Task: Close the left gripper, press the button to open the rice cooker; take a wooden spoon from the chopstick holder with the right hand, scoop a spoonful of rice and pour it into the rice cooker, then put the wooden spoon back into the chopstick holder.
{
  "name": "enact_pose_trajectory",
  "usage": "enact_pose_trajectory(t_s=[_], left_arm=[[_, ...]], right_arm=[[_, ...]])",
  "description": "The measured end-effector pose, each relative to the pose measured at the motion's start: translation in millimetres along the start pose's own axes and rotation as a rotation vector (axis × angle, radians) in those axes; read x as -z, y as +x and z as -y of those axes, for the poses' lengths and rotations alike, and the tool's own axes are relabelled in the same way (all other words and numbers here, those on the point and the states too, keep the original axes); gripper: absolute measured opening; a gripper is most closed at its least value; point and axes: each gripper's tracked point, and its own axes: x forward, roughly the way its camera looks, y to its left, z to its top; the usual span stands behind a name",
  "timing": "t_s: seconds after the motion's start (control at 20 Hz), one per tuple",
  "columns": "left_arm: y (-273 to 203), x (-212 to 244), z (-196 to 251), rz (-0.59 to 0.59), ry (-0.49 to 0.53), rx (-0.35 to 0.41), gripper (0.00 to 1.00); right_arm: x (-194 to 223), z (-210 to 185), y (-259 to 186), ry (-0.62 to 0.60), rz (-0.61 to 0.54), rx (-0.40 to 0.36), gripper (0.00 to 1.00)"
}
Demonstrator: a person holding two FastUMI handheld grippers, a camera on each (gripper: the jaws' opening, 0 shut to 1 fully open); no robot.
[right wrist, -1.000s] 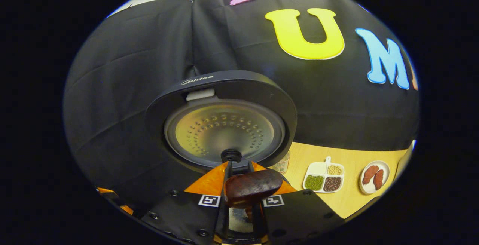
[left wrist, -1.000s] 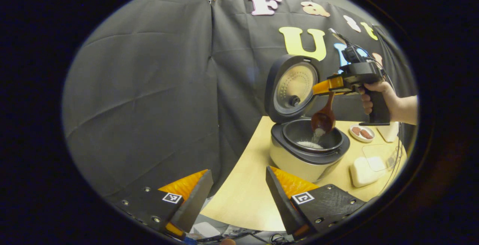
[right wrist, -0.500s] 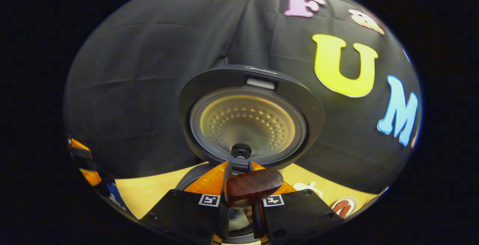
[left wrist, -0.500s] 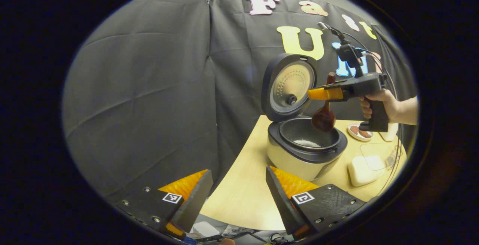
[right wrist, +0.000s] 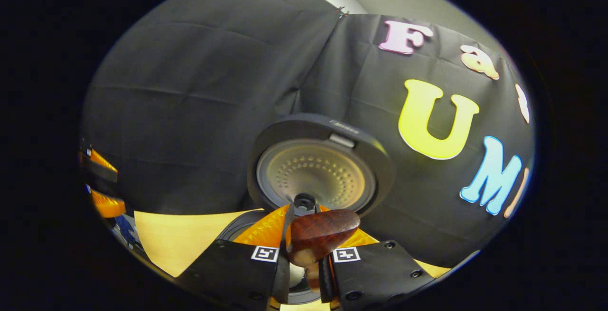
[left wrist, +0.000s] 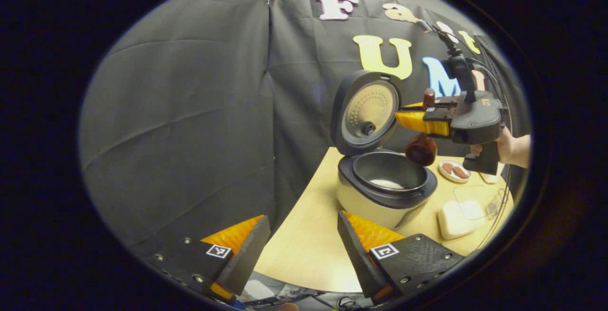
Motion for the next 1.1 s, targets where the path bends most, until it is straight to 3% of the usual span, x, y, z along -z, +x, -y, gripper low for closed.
enact_pose_trajectory(t_s=[0.3, 0.5, 0.6, 0.8, 1.0, 1.05, 1.1], left_arm=[[2.3, -10.0, 44.6, 0.004, 0.036, 0.093, 0.87], [8.8, -19.1, 84.2, 0.009, 0.055, 0.176, 0.87], [11.6, -26.7, 106.8, 0.014, 0.064, 0.219, 0.87], [16.0, -41.3, 151.4, 0.018, 0.085, 0.294, 0.87], [18.1, -63.7, 190.5, 0.029, 0.073, 0.333, 0.9], [16.6, -64.3, 199.1, 0.027, 0.068, 0.341, 0.87], [17.5, -67.6, 208.7, 0.023, 0.063, 0.347, 0.9]], right_arm=[[-30.3, 74.8, -68.9, 0.122, 0.076, 0.147, 0.27], [-22.6, 129.4, -128.9, 0.107, 0.096, 0.283, 0.23], [-15.4, 156.9, -156.6, 0.09, 0.09, 0.356, 0.27], [26.4, 203.1, -207.3, 0.116, 0.021, 0.479, 0.27], [79.8, 246.8, -260.8, 0.21, -0.06, 0.584, 0.27], [92.8, 258.6, -274.4, 0.239, -0.079, 0.612, 0.27], [105.9, 268.1, -286.7, 0.275, -0.092, 0.64, 0.27]])
